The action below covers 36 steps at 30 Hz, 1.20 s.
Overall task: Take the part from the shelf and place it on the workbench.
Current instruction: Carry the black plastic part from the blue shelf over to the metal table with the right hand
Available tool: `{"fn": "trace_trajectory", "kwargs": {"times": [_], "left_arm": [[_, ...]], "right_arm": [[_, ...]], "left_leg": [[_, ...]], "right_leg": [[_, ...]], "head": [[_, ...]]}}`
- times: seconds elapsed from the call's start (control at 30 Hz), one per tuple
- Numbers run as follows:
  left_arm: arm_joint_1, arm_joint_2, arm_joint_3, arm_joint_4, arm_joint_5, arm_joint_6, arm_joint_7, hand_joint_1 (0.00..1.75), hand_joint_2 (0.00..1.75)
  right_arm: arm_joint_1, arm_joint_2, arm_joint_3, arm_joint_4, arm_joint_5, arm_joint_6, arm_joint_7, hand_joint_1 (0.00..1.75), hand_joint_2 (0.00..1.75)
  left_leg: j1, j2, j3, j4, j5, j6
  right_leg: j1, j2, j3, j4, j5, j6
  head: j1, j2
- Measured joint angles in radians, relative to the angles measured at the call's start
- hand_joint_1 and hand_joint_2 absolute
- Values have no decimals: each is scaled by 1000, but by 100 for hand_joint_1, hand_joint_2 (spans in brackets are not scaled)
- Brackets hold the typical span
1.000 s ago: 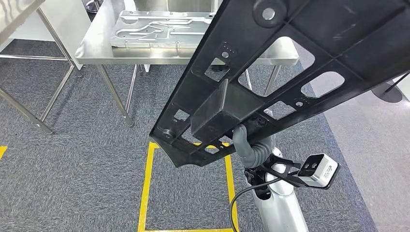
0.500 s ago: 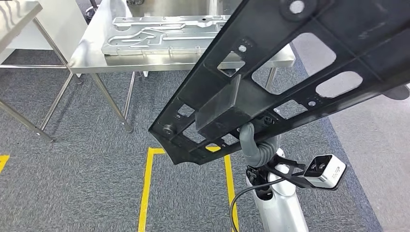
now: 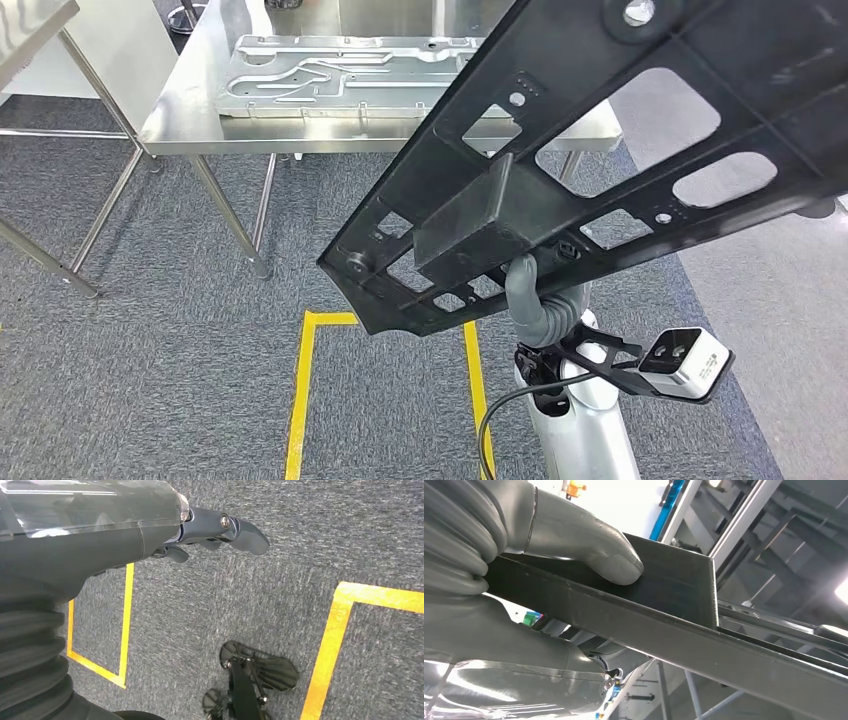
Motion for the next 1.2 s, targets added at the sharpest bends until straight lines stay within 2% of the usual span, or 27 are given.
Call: {"fn": "trace_trajectory", "kwargs": {"times": [0.03,0.07,0.1,0.13,0.17,0.2,0.23,0.3,0.37,0.4,0.43,0.5,0.53,0.57,0.6,0.67,0.7,0.73,0.83,0.9,0.93,1.0,1.03,1.07,1.1,1.17,1.2], "left_arm": [[0,0,0,0,1,0,0,0,175],[1,0,0,0,2,0,0,0,175],[1,0,0,0,3,0,0,0,175],[1,0,0,0,4,0,0,0,175],[1,-1,0,0,4,0,0,0,175],[1,-1,0,0,4,0,0,0,175],[0,-2,0,0,4,0,0,0,175],[-2,-2,0,0,4,0,1,0,175],[-4,0,0,0,4,1,1,0,175],[-5,0,0,0,4,1,0,0,175],[-5,1,0,0,4,1,0,0,175],[-2,0,0,0,5,1,0,0,175],[-1,1,0,0,6,2,0,0,175],[1,1,0,0,7,2,1,0,175],[3,1,0,0,9,2,1,0,175],[4,2,1,0,13,3,1,0,175],[3,2,1,0,15,3,1,0,175],[3,2,1,0,16,4,1,0,175],[3,1,2,0,18,5,2,0,175],[3,0,3,0,20,4,1,0,175],[3,0,3,0,21,4,1,0,175],[2,0,5,0,22,3,0,0,175],[2,0,6,0,22,3,0,0,175],[3,0,6,0,22,3,0,0,175],[4,0,7,0,22,3,0,0,175],[5,-2,7,0,22,1,0,0,175],[5,-3,7,0,21,0,0,0,175]], "right_arm": [[2,0,-2,0,0,0,0,175,175],[4,0,-3,0,0,0,0,175,175],[4,0,-4,0,0,0,1,175,175],[4,0,-4,0,0,0,1,175,175],[4,0,-5,-1,0,1,1,175,175],[3,0,-5,-1,0,1,1,175,175],[3,1,-5,-1,0,1,1,175,175],[2,2,-6,-2,-1,1,1,175,175],[2,3,-8,-3,-2,1,1,175,175],[2,5,-9,-4,-2,1,1,175,175],[1,7,-9,-4,-2,1,1,175,175],[1,10,-10,-4,-3,2,1,175,175],[2,10,-10,-4,-4,3,1,175,175],[2,10,-10,-4,-5,3,1,175,175],[2,11,-10,-3,-6,4,1,175,175],[0,12,-9,-3,-7,4,1,175,175],[-3,14,-9,-2,-8,4,1,175,175],[-5,15,-9,-1,-8,4,2,175,175],[-9,17,-9,2,-9,5,2,175,175],[-14,17,-9,2,-11,6,2,175,175],[-15,17,-8,2,-12,7,2,175,175],[-17,17,-8,5,-14,7,2,175,175],[-16,17,-8,7,-14,7,2,175,175],[-16,17,-8,10,-14,6,2,175,175],[-16,17,-8,12,-14,6,2,175,175],[-17,17,-8,14,-14,4,2,175,175],[-19,17,-8,14,-13,2,2,175,175]], "left_leg": [[0,0,4,0,-4,0],[-1,0,10,1,-9,0],[-1,-1,18,1,-15,-1],[-2,-2,28,1,-21,-3],[-4,-2,36,0,-27,-6],[-5,-3,41,0,-33,-11],[-6,-2,45,0,-38,-16],[-6,-1,49,-4,-43,-27],[-6,1,52,3,-54,-36],[-6,1,42,30,-69,-40],[-4,1,18,80,-92,-44],[-2,1,-61,219,-141,-50],[-1,1,-96,269,-149,-52],[-1,1,-116,287,-137,-53],[-1,1,-115,260,-104,-53],[-1,1,-69,126,-15,-49],[-3,1,-44,62,14,-45],[-5,0,-28,23,26,-40],[-7,-2,-20,6,17,-22],[-3,-2,-11,-2,15,-11],[-1,-2,-6,-5,13,-6],[-2,-1,0,-6,6,1],[-2,-1,4,-5,3,2],[-2,-2,8,-5,-2,2],[-3,-2,15,-5,-7,1],[-3,-4,33,-5,-19,-4],[-4,-5,39,-4,-26,-8]], "right_leg": [[0,-1,-30,39,-1,0],[0,-1,-42,41,20,-1],[0,-2,-32,2,58,-4],[1,-4,-7,-68,107,-9],[4,-6,23,-138,143,-15],[7,-8,46,-194,165,-20],[11,-9,60,-227,173,-24],[13,-6,65,-241,165,-30],[6,-5,77,-252,163,-38],[3,-6,85,-258,162,-43],[1,-6,92,-262,160,-47],[2,-6,101,-263,152,-52],[3,-5,106,-262,147,-53],[3,-4,111,-262,142,-53],[3,-3,118,-261,137,-52],[3,-1,134,-260,123,-47],[5,0,140,-258,116,-43],[6,0,143,-257,111,-38],[8,2,144,-258,103,-22],[7,0,135,-228,82,-10],[5,-1,112,-181,60,-4],[1,-3,31,-40,7,4],[0,-4,-8,20,-7,7],[-1,-4,-33,47,0,8],[-2,-5,-37,33,28,8],[-3,-6,4,-92,122,1],[0,-7,31,-159,155,-4]], "head": [[0,0],[0,0],[0,0],[0,0],[0,0],[0,0],[0,0],[0,0],[0,0],[0,0],[-1,0],[-1,0],[-1,0],[-1,0],[-1,0],[-1,0],[-1,0],[-1,0],[-1,0],[-1,0],[-1,0],[-1,0],[-1,0],[-1,0],[-1,0],[-1,0],[-1,0]]}}
